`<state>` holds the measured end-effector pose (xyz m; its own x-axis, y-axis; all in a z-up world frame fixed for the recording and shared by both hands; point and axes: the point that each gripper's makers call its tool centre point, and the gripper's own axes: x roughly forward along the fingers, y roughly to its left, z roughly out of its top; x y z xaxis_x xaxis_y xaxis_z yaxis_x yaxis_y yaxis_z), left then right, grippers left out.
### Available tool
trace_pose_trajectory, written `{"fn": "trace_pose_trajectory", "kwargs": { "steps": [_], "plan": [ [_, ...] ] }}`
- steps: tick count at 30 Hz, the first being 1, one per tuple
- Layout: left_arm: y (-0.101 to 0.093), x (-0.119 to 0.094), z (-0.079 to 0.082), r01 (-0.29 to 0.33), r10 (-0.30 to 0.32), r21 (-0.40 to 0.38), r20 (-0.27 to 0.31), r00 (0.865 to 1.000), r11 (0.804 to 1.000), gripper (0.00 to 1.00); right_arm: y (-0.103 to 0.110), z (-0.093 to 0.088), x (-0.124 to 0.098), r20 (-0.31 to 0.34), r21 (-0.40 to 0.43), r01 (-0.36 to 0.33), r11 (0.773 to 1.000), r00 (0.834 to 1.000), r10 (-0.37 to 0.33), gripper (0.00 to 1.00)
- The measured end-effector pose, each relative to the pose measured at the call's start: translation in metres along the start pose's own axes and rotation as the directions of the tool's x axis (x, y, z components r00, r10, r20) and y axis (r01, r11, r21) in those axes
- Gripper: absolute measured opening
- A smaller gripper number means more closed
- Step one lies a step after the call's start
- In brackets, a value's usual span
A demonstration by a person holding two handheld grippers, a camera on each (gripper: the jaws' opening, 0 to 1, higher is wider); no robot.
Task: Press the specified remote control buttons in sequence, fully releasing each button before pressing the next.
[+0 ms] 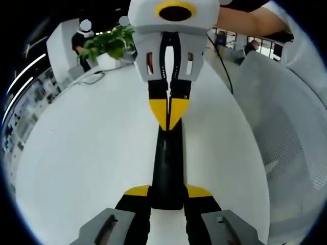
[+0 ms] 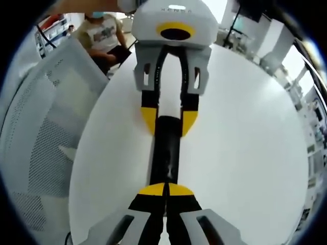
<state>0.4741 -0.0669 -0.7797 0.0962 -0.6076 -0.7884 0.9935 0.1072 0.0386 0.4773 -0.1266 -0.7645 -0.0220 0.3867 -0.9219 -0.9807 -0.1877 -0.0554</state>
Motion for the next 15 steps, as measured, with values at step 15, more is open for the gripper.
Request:
{"fn": "trace_pose_trajectory", "kwargs": {
  "steps": [15],
  "plan": [
    [0.001,0.001,0.0,0.001,-0.001,0.0,0.003,1.0,1.0,0.24,-0.008,0.005,-0.012,0.032,0.043,-0.005,0.999,0.999,0.003,0.0]
  ]
}}
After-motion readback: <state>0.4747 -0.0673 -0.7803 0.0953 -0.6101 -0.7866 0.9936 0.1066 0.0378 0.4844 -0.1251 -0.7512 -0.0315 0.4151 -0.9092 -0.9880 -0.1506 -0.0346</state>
